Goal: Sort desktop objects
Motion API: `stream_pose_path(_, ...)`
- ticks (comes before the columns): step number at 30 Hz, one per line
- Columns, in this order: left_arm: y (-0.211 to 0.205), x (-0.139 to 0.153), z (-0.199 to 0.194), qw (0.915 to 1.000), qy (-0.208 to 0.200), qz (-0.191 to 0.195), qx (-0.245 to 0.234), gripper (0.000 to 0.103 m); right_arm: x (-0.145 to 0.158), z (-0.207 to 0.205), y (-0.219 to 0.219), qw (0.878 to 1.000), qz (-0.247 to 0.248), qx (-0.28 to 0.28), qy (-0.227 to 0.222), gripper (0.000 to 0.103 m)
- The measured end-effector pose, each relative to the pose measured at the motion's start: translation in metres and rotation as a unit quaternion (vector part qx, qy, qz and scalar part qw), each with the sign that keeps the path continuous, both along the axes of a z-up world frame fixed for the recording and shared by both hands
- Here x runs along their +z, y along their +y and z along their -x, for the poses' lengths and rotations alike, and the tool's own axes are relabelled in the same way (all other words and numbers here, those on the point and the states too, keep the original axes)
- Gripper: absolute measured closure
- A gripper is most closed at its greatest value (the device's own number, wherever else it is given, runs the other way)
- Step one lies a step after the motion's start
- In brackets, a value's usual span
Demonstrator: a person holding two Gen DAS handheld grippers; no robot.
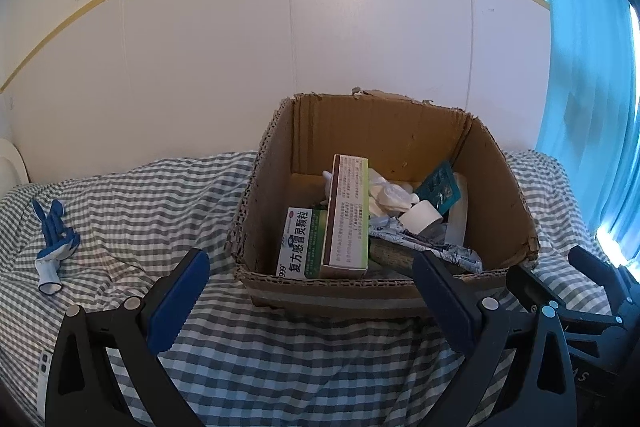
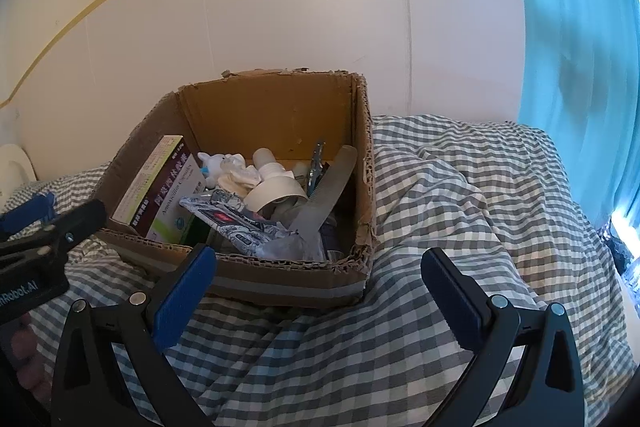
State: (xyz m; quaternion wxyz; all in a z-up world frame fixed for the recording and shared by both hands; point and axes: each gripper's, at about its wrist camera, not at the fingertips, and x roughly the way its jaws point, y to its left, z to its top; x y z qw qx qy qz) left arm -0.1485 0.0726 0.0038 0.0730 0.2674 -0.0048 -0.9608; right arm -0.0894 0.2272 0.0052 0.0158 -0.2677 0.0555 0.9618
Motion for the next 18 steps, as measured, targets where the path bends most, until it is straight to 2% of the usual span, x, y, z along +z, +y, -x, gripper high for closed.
stream_pose_path(18, 0.0047, -0.0028, 0.0015, 0.9998, -0.014, 0.013, -0.007, 0.000, -0.0028, 0.0024, -0.0016, 1.000, -0.006, -0.001, -0.008, 0.000)
